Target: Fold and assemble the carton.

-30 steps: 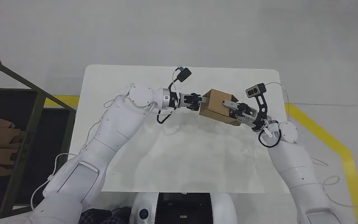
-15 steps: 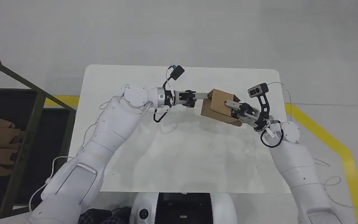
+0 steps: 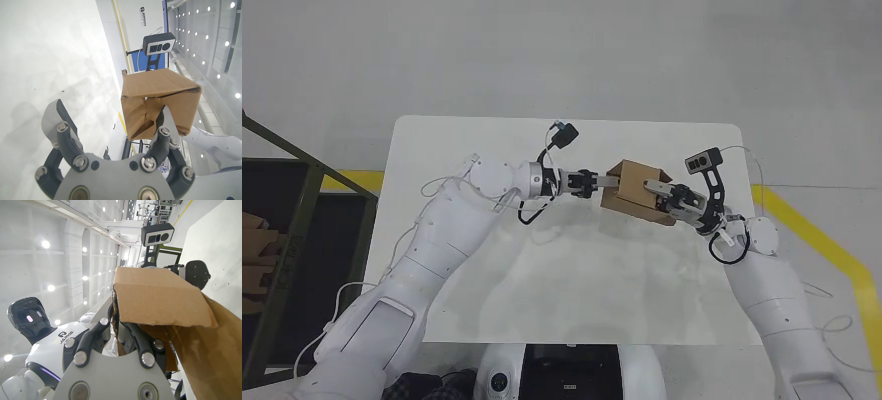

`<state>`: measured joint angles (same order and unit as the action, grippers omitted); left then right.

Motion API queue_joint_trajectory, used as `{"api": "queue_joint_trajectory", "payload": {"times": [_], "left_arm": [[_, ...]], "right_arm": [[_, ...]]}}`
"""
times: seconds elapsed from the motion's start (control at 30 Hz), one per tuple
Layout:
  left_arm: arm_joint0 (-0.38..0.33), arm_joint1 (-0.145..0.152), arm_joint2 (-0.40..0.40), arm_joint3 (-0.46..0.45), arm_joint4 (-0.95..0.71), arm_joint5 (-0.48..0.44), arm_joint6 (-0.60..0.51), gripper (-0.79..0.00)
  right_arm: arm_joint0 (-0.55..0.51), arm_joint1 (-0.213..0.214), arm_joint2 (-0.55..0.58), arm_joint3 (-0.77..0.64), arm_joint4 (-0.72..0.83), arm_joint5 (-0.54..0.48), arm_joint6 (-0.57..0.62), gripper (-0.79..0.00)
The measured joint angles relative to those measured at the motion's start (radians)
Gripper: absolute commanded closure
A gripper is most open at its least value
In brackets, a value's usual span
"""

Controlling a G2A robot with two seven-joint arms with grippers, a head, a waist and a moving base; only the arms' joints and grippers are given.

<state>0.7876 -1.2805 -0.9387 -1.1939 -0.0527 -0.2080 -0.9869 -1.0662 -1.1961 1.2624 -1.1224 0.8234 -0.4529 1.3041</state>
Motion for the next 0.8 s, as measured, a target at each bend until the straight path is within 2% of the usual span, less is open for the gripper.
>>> {"api": "queue_joint_trajectory", "payload": {"times": [0.53,0.8], "left_arm": [[-0.010,-0.005,0.018,-0.004,-0.007,0.003,-0.007,-0.785],[0.009,0.007,-0.036,0.024,-0.013,0.004,0.055,-0.785]], "right_arm": [[-0.006,-0.002,0.001,-0.012,-0.003,0.000,-0.003,0.000],[-0.001,0.002,0.014,0.009,-0.017,-0.002,-0.009,0.000]]}}
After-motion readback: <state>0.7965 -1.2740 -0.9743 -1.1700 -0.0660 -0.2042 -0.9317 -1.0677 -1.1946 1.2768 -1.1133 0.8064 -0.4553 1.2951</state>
